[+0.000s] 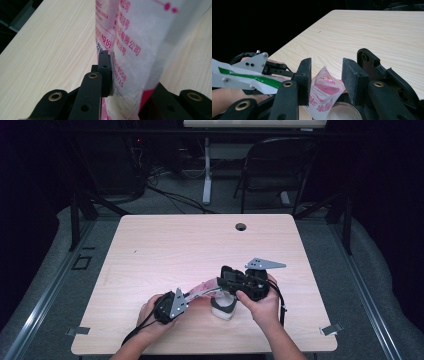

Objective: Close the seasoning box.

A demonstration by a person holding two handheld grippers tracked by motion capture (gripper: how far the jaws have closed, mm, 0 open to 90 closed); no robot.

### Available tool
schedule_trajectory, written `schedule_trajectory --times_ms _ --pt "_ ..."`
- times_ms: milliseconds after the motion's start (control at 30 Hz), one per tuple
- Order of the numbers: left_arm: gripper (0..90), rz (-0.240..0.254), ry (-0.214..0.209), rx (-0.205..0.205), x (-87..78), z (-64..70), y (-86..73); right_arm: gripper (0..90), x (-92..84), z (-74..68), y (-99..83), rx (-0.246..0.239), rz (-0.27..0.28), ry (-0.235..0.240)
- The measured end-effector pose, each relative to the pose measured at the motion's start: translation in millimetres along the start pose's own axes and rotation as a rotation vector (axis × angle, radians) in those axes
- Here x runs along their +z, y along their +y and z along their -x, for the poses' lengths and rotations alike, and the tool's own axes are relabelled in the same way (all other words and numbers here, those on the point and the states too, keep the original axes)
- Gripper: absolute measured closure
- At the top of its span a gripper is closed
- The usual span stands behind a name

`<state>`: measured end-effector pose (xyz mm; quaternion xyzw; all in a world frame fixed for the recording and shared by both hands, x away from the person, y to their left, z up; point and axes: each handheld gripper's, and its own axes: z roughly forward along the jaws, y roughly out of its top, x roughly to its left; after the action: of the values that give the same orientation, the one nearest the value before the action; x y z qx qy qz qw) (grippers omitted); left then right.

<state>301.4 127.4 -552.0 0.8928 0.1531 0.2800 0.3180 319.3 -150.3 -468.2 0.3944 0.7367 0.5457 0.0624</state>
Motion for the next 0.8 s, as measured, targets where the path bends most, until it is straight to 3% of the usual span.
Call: schedule_trajectory --times_ms 233,600,800 --pt "81.0 0.015 -0.030 -0.055 2.1 -4.3 -3.7 59.5 -0.8 0.3 -0.5 0.003 0.000 0.000" --pt "81.1 0.012 -0.034 -0.077 2.5 -7.3 -5.8 59.4 -1.4 0.4 -0.8 0.005 0.007 -0.003" --pt "81.4 0.029 -0.062 -0.138 2.4 -14.7 -11.6 59.5 -3.5 0.8 -0.4 0.002 0.017 -0.009"
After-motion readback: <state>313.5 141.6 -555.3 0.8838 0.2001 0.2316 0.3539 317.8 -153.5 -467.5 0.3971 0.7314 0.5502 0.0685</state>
